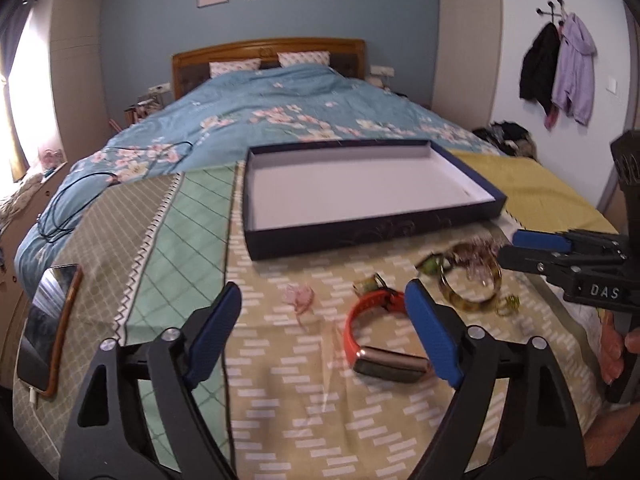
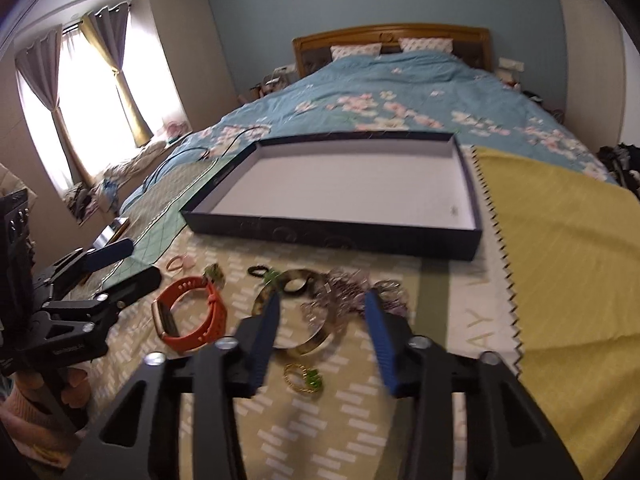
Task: Organize jewelry
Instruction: 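Grasp the orange watch band with the left tool while the right tool grasps the tortoiseshell bangle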
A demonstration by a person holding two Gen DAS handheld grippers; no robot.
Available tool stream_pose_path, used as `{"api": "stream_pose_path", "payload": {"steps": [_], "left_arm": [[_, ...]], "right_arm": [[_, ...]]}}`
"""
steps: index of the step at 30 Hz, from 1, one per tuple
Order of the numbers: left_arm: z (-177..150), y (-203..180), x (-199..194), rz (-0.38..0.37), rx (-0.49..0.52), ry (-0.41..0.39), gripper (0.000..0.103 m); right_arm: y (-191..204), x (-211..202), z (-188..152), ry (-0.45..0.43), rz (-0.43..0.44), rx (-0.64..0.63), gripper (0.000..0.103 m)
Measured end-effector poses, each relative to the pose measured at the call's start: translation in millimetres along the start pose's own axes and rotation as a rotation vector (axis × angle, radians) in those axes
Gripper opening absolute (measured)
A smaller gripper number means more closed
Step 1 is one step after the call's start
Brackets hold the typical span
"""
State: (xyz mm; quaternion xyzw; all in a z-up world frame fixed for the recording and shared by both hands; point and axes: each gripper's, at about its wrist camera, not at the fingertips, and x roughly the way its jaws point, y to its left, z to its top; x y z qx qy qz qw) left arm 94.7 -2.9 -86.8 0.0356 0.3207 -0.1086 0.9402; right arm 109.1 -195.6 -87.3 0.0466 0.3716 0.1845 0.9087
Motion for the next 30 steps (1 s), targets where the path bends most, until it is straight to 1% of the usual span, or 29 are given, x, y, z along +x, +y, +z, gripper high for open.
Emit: {"api": "stream_pose_path", "payload": {"steps": [1, 3, 6, 8, 9, 10, 11, 12, 14, 16, 18, 19, 21, 24, 27, 30], "left_arm": [[-1, -1, 2, -0.006, 0.005, 0.006, 0.075], [-2, -2, 9, -0.032, 0.023, 0.027, 0.072], [-1, -5, 19, -0.071, 0.052, 0.062, 0.065], [-1, -8, 27, -0.103, 0.059, 0.101, 0.054], [0, -8, 28, -0.116, 0.055, 0.117, 0.051], [0, -8, 31, -0.125, 0.051, 0.133, 0.044], [0, -7, 35, -0.133, 0.047, 0.150, 0.038], [0, -6, 38, -0.138, 0.044, 0.162, 0.036], [-2, -8, 39, -0.156, 0.038, 0.180, 0.028], [-2, -7, 37, -0.168, 0.039, 0.184, 0.025], [-3, -10, 35, -0.197, 0.050, 0.192, 0.023], [-4, -12, 33, -0.208, 0.051, 0.197, 0.023], [-4, -12, 32, -0.225, 0.068, 0.205, 0.023], [-3, -16, 30, -0.225, 0.105, 0.207, 0.023], [-2, -23, 31, -0.214, 0.177, 0.203, 0.025], [1, -25, 39, -0.227, 0.212, 0.229, 0.025]], "right_arm": [[0, 4, -1, 0.021, 0.014, 0.007, 0.028], [-1, 10, 1, 0.046, 0.011, 0.019, 0.028], [-2, 17, -1, 0.080, 0.016, 0.038, 0.027], [-5, 21, 0, 0.097, 0.015, 0.046, 0.027], [-6, 22, 0, 0.099, 0.014, 0.048, 0.027], [-6, 22, -1, 0.102, 0.012, 0.047, 0.026], [-6, 23, -1, 0.108, 0.013, 0.045, 0.022], [-8, 25, 0, 0.112, 0.012, 0.046, 0.022], [-10, 26, 0, 0.114, 0.014, 0.048, 0.021], [-11, 26, 2, 0.111, 0.010, 0.051, 0.019], [-11, 25, 4, 0.105, 0.007, 0.044, 0.008], [-12, 24, 5, 0.103, 0.006, 0.038, 0.006], [-12, 24, 6, 0.105, 0.005, 0.029, 0.005], [-12, 25, 6, 0.110, 0.003, 0.015, 0.005], [-12, 25, 8, 0.109, 0.005, 0.002, 0.005], [-11, 25, 10, 0.105, 0.007, -0.004, 0.005]]}}
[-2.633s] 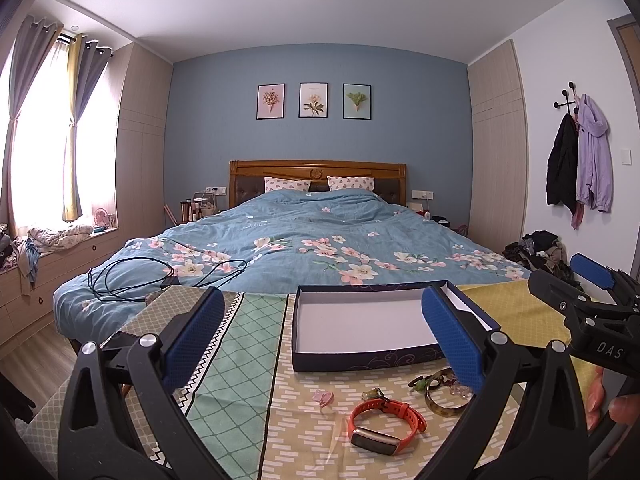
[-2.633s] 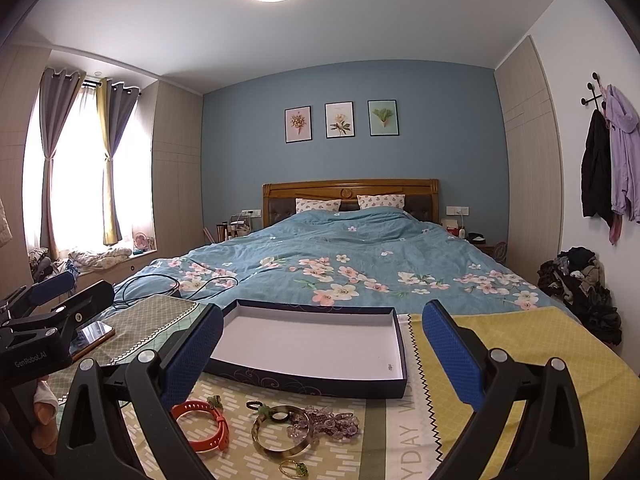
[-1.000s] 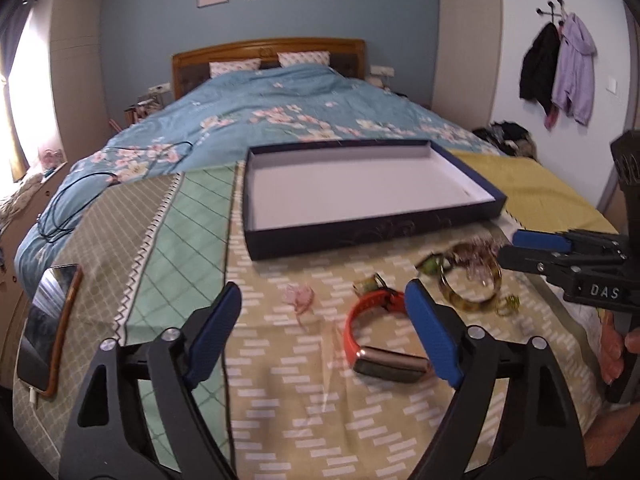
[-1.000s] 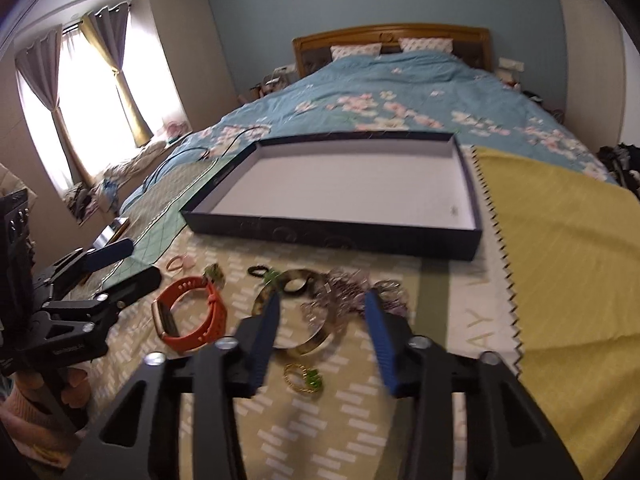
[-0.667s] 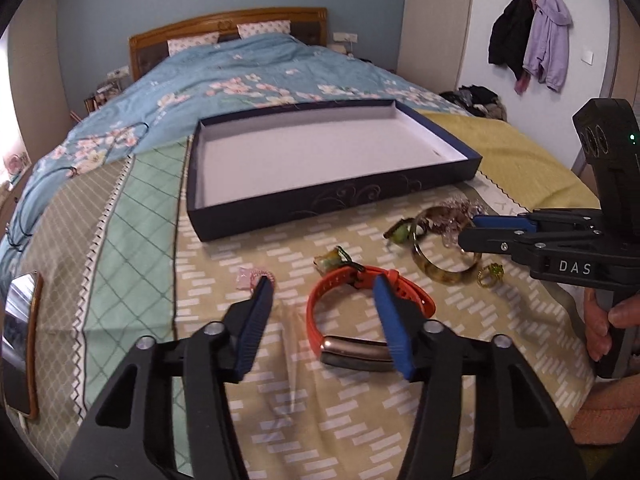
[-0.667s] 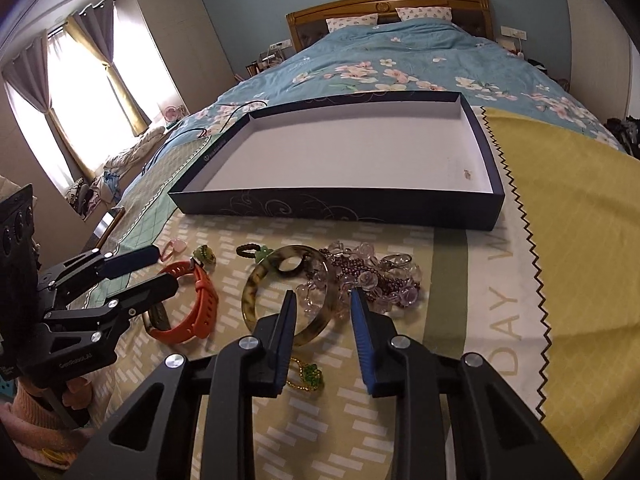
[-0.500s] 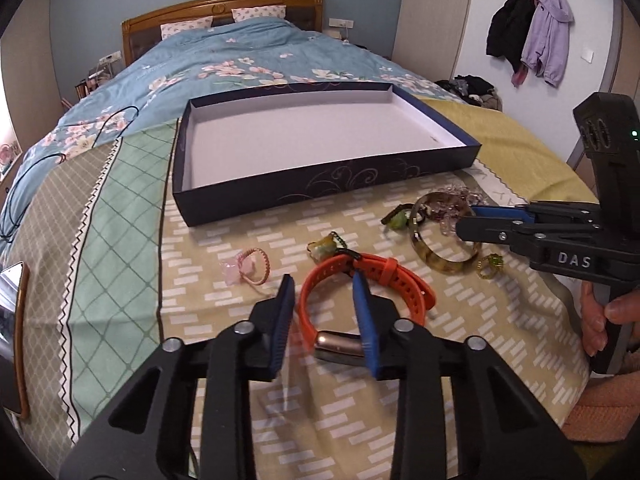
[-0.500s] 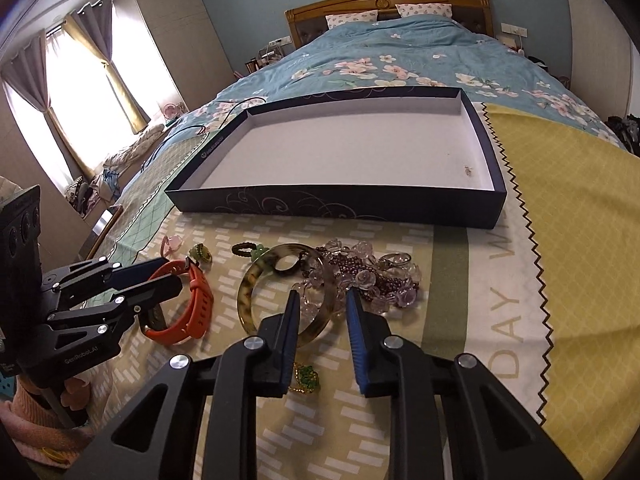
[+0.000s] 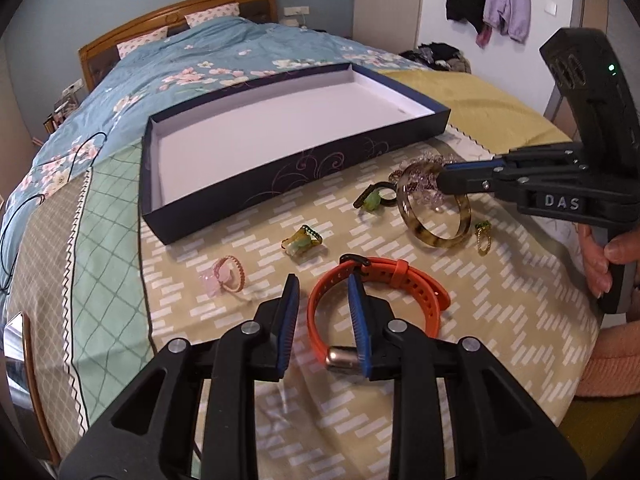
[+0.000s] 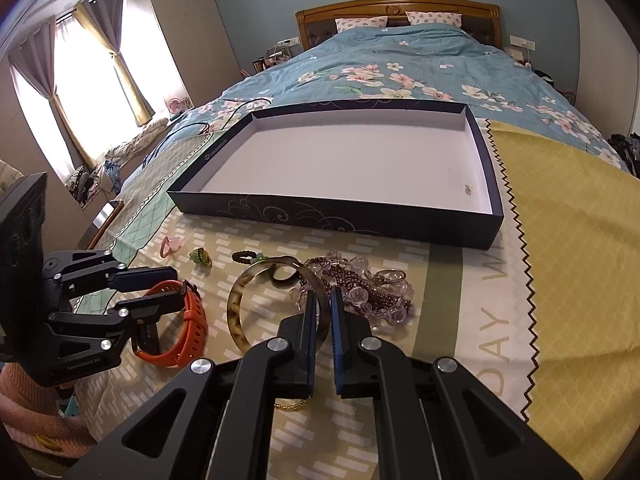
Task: Organize jewelry
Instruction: 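Grasp the orange watch band with the left tool while the right tool grasps the tortoiseshell bangle, then carry the watch band and bangle into the box and open both tools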
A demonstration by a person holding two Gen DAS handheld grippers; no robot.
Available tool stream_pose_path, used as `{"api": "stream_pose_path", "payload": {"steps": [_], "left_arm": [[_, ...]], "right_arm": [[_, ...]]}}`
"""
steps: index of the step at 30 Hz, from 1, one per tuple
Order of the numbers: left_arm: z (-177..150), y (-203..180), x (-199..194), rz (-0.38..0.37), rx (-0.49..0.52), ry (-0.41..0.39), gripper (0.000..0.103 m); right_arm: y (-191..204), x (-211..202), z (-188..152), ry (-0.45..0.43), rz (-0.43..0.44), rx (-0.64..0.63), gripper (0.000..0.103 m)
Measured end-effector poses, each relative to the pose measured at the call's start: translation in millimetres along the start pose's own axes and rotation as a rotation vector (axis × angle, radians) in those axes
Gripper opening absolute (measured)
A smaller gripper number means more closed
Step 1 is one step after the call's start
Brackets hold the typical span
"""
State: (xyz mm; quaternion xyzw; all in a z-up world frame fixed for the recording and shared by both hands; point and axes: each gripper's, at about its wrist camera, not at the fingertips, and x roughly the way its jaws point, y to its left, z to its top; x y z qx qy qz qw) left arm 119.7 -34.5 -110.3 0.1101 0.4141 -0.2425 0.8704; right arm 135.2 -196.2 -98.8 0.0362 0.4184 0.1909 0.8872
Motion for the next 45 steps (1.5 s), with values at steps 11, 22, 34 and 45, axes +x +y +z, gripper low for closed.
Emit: {"api": "stream_pose_path", "payload": {"steps": [11, 22, 34, 45], "left_arm": [[5, 7, -9, -0.012, -0.056, -0.020, 0.006], [47, 49, -46, -0.016, -0.212, -0.167, 0.007], [130, 87, -2, 0.051, -0.263, -0.168, 0.008], [177, 126, 80, 0.043, -0.329, -0.052, 0.008]], "right_arm": [[-4, -14, 11, -0.050, 0.016, 0.000, 0.006], [-18, -25, 58, -0.130, -0.008, -0.026, 0.006], [-51, 29, 128, -0.088, -0.044, 0.010, 0.006], [-65, 88, 159, 0.017, -0.090, 0.048, 0.006]]}}
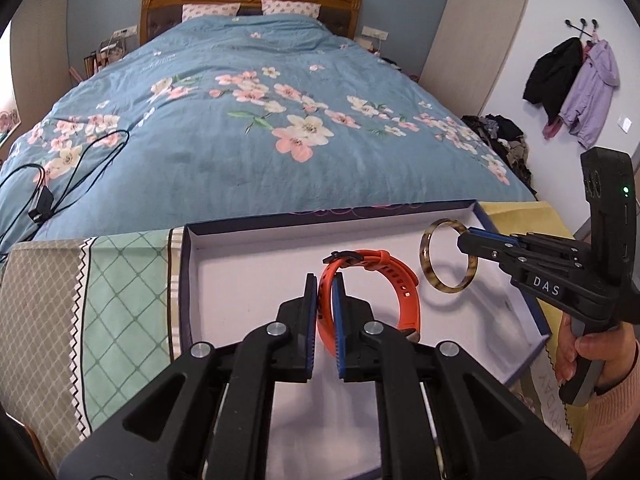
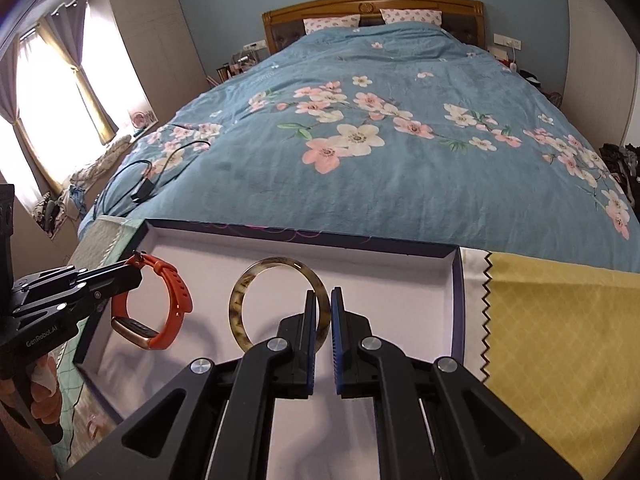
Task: Organize jewelry
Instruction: 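Carry the watch band and bangle into the box and open both tools, then grasp the clear crystal bead bracelet with the right tool and lift it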
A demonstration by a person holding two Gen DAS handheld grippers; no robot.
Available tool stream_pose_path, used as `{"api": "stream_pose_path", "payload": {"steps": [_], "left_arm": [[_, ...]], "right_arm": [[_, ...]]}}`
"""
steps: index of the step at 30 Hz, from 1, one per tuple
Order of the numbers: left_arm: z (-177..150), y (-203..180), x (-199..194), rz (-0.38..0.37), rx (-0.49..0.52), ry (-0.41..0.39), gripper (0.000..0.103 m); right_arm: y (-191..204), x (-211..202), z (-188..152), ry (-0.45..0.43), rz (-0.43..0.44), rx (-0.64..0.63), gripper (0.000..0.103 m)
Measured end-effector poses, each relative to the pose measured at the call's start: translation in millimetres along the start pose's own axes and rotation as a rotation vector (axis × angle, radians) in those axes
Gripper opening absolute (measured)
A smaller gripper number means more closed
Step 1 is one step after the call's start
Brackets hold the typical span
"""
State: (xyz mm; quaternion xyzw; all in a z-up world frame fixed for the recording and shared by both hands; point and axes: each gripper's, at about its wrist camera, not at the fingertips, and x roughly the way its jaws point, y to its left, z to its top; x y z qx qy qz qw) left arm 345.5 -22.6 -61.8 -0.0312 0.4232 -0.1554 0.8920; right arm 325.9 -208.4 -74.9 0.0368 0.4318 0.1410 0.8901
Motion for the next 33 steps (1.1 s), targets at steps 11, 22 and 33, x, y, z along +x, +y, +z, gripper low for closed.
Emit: {"api": "stream_pose_path", "payload": {"steps": [11, 22, 33], "left_arm": [[22, 10, 48, 0.037, -0.059, 0.062, 0.008], [29, 17, 68, 0.084, -0.108, 0.121, 0.029], [-17, -7, -51, 0.099, 0.059, -0.196, 0.054]], "right_arm": [[-7, 31, 16, 0.078, -0.032, 0.061, 0.006], [-5, -5, 8, -0.032, 0.009, 0.057, 0.026], [26, -108, -59, -0.190, 0.091, -0.158, 0.042]]}}
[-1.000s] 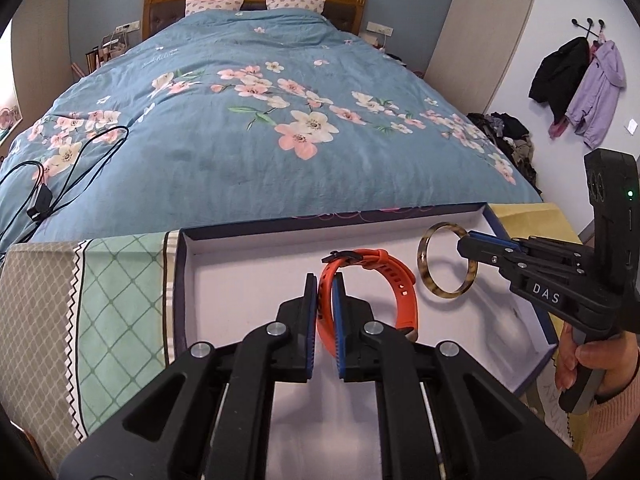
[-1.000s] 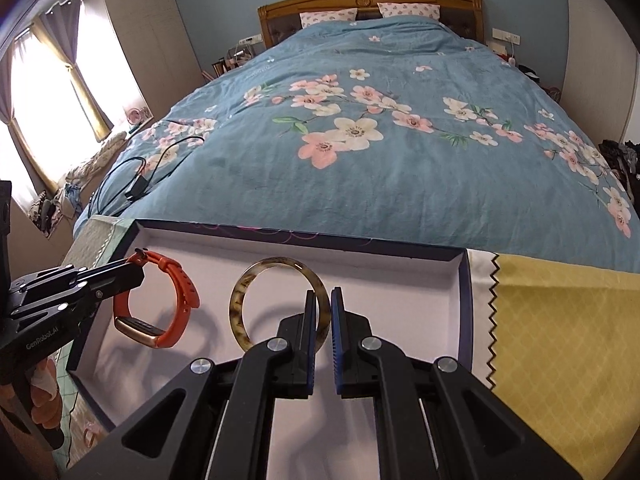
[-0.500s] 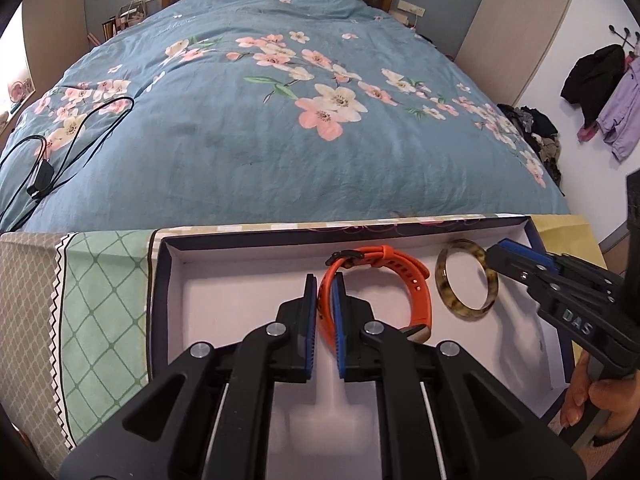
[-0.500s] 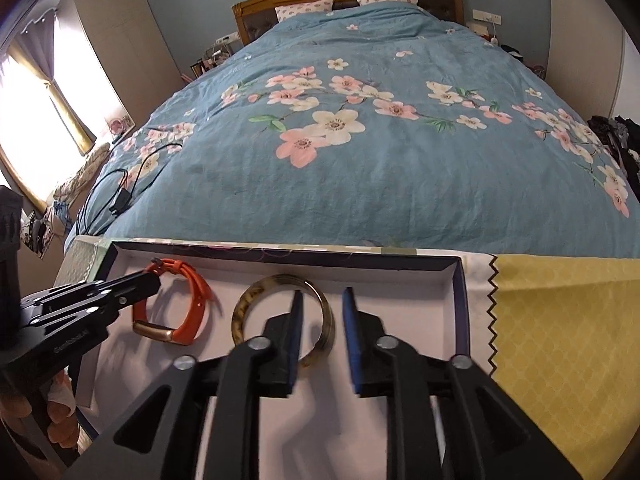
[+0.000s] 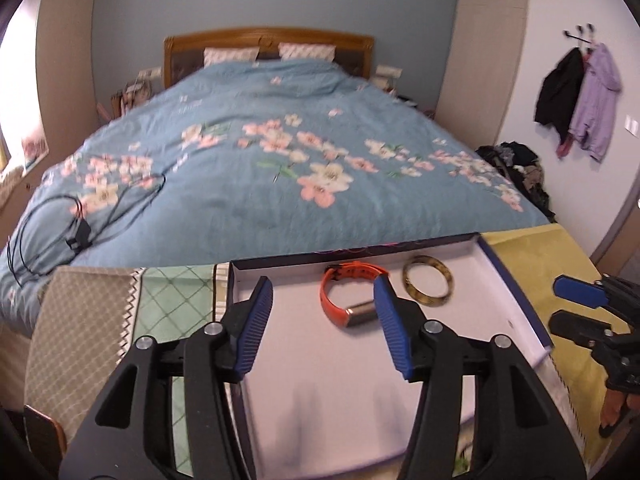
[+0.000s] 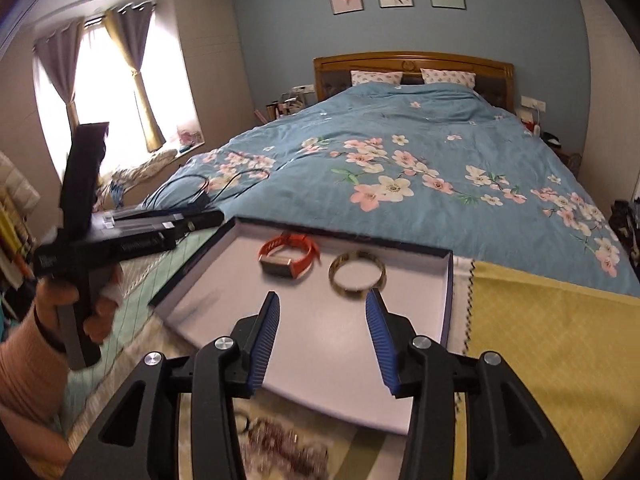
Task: Organize jewelry
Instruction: 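Grasp the clear crystal bead bracelet with the right tool and lift it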
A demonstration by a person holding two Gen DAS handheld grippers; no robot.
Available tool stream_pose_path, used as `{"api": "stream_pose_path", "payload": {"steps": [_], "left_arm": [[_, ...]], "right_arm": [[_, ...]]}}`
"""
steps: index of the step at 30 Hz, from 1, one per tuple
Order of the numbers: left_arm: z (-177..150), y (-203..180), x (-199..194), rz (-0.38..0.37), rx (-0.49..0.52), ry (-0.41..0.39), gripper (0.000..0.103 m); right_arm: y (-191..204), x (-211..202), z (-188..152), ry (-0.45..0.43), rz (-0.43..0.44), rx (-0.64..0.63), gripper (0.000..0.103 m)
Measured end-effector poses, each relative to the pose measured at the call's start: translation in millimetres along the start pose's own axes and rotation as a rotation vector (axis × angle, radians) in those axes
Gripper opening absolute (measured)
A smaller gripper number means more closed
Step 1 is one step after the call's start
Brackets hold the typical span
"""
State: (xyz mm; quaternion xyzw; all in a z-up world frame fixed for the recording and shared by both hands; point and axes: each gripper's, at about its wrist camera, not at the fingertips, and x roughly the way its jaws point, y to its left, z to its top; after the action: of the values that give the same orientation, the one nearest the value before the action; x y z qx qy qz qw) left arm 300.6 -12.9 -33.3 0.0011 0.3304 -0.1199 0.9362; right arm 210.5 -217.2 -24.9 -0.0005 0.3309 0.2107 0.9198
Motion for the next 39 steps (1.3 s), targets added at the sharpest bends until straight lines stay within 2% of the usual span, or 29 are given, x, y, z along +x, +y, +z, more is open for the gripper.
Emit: {"api": "stream_pose_path", "payload": {"steps": [2, 6, 11, 16, 22, 24, 30, 34, 39], "left_arm": [[-12, -5, -25, -0.019, 0.036, -0.035, 0.055], [-44, -11, -64, -0.068, 0.079, -0.054, 0.055], [-82, -15, -92, -0.087, 0.097, -0.050, 0.055], [-114, -32, -107, -0.102, 0.141, -0.038, 0.055], [-129, -49, -105, -0.136, 0.168, -0.012, 0.055], [-130, -52, -103, -0.140, 0.168, -0.009, 0.055], [-134, -55, -101, -0.143, 0.164, 0.006, 0.055], [-136, -52, -100, -0.146, 0.156, 0.012, 0.055], [-137, -48, -98, -0.155, 0.144, 0.014, 0.055]], "right_arm": [[3, -8, -17, 0.020, 0.021, 0.001, 0.042], [12, -15, -50, 0.064, 0.030, -0.009, 0.042], [16, -20, -82, 0.104, 0.016, 0.002, 0.042], [19, -19, -96, 0.127, 0.006, 0.001, 0.042], [26, -15, -94, 0.122, 0.005, -0.029, 0.040], [28, -11, -92, 0.121, 0.006, -0.037, 0.034], [27, 10, -81, 0.149, -0.012, -0.044, 0.026], [23, 20, -81, 0.184, -0.010, -0.039, 0.009], [17, 10, -81, 0.153, 0.013, 0.003, 0.008]]}}
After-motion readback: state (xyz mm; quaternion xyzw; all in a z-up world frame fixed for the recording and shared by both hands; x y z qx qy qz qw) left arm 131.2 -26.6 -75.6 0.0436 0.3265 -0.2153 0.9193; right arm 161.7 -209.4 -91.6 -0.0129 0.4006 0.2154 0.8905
